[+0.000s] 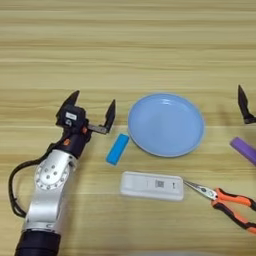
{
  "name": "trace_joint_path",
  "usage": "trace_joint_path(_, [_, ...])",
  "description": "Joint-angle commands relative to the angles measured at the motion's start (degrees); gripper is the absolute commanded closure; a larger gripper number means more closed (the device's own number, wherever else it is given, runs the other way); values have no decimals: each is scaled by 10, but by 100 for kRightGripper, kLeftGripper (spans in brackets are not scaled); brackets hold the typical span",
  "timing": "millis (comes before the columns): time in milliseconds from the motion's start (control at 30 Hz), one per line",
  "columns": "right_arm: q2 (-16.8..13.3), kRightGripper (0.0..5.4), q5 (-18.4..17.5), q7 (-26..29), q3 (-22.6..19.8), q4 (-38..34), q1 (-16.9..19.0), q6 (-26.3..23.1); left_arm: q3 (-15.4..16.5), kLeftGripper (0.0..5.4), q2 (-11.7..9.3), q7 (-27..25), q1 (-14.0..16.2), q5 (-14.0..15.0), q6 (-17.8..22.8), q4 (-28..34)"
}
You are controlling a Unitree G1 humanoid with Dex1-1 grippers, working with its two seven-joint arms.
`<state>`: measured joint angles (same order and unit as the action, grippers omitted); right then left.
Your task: Move the objects on the table
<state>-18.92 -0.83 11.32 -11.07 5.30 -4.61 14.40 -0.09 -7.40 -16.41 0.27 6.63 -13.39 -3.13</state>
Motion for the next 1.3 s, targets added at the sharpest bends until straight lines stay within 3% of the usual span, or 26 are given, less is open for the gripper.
trace_joint_path(33, [4, 2, -1, -6, 3, 30, -16, 4, -2, 0, -11, -6, 6, -6, 12, 7])
trace_joint_path(167, [5, 2, -7, -9, 3, 41, -22, 6, -13, 0, -38, -50, 25, 14, 49, 36])
trace_joint_path(300, [6, 2, -7, -8, 6, 46, -26, 8, -26, 0, -79, -107, 49, 31, 108, 84])
trace_joint_path(367, [6, 2, -7, -8, 7, 46, -27, 7, -28, 0, -102, -134, 60, 50, 156, 112])
trace_joint_path(567, [8, 2, -5, -11, 9, 47, -31, 7, -22, 0, -149, -180, 71, 96, 258, 165])
trace_joint_path(667, [10, 2, -4, -13, 10, 48, -32, 8, -26, 0, -169, -199, 75, 103, 290, 181])
trace_joint_path(867, [16, 2, -3, -17, 14, 49, -35, 10, -36, 0, -191, -215, 69, 84, 309, 163])
trace_joint_path(1300, [22, 2, -6, -24, 18, 33, -30, 8, -77, 0, -199, -224, 55, 49, 319, 139])
